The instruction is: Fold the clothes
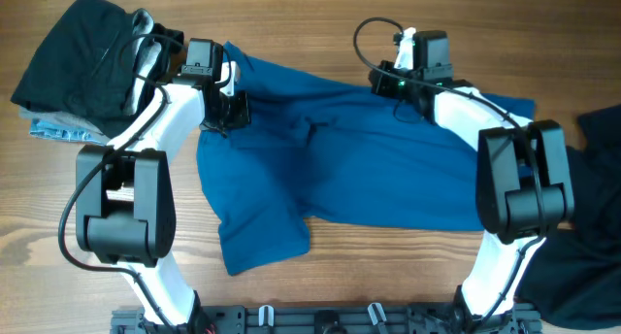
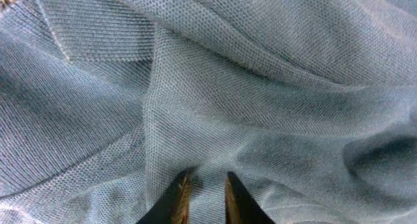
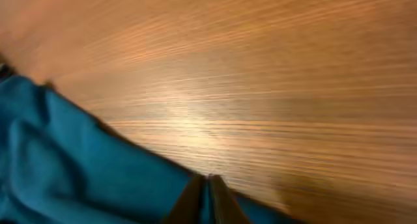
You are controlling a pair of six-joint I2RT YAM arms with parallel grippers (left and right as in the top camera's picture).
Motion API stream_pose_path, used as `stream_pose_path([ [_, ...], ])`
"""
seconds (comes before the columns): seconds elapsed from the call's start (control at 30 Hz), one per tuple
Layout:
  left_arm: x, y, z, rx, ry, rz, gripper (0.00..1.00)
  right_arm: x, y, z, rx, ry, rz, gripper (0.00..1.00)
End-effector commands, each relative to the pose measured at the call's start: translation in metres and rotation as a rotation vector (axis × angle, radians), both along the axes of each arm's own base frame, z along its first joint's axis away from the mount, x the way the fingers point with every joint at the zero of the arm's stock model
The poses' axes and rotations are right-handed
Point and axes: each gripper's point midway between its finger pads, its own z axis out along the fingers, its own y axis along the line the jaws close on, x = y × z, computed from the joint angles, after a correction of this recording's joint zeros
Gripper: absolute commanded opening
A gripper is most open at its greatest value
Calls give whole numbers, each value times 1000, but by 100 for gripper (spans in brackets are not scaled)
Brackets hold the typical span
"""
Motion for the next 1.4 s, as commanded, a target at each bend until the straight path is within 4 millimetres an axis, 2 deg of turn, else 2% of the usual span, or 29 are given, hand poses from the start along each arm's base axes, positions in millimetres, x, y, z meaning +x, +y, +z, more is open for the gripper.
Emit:
stream_pose_path([
  [0.0, 0, 2, -3, 11, 8, -7, 27, -11, -29, 17, -15, 27, 11, 23],
  [0.1, 0, 2, -3, 10, 8, -8, 29, -36, -57, 54, -8, 39, 48, 34],
  [0.13, 0, 2, -3, 10, 9, -8, 29, -46, -70, 63, -7, 70, 20, 36],
  [0.17, 0, 2, -3, 10, 8, -8, 30, -54, -77, 63, -6, 104, 1, 35],
  [0.23, 0, 2, -3, 10, 8, -8, 31, -71, -87, 49, -23, 207, -33, 24],
  [0.3, 0, 2, -3, 10, 8, -8, 31, -85, -93, 22, -59, 315, -57, 5],
  [0.4, 0, 2, -3, 10, 7, -7, 31, -85, -88, -2, -42, 375, -76, 4],
  [0.43, 0, 2, -3, 10, 7, -7, 31, -81, -85, -19, -7, 424, -138, 4],
  [0.5, 1, 2, -3, 9, 6, -7, 31, -61, -85, -34, 16, 380, -166, 4],
  [0.53, 1, 2, -3, 9, 4, -7, 31, -36, -86, -37, 25, 282, -173, 4],
  [0.6, 2, 2, -3, 9, -1, -7, 31, -11, -90, -29, 21, 165, -184, 4],
  [0.7, 3, 2, 0, 8, -6, -8, 32, -9, -93, -20, 32, 150, -185, 4],
  [0.73, 5, 2, 5, 7, -13, -8, 34, -11, -96, -10, 35, 134, -166, 5],
  [0.77, 8, -2, 16, -11, -27, -13, 36, -13, -97, 5, 45, 112, -137, 8],
  [0.83, 20, -12, 51, -70, -94, -31, 39, -24, -95, 37, 77, 77, -70, 13],
  [0.9, 33, -22, 85, -126, -178, -52, 38, -42, -95, 65, 86, 96, -64, 13],
  [0.93, 37, -24, 94, -138, -207, -58, 36, -51, -93, 69, 87, 120, -63, 13],
  [1.0, 45, -27, 101, -146, -250, -64, 20, -67, -90, 63, 89, 195, -63, 12],
  [1.07, 52, -32, 91, -148, -259, -74, 4, -82, -91, 46, 51, 290, -80, 11],
  [1.13, 57, -42, 73, -152, -241, -92, 4, -89, -91, 34, 18, 338, -89, 11],
  [1.2, 50, -59, 45, -182, -175, -131, 4, -89, -91, 24, -4, 356, -91, 11],
  [1.37, 47, -73, 20, -187, -137, -161, 4, -78, -94, 7, -32, 342, -102, 12],
])
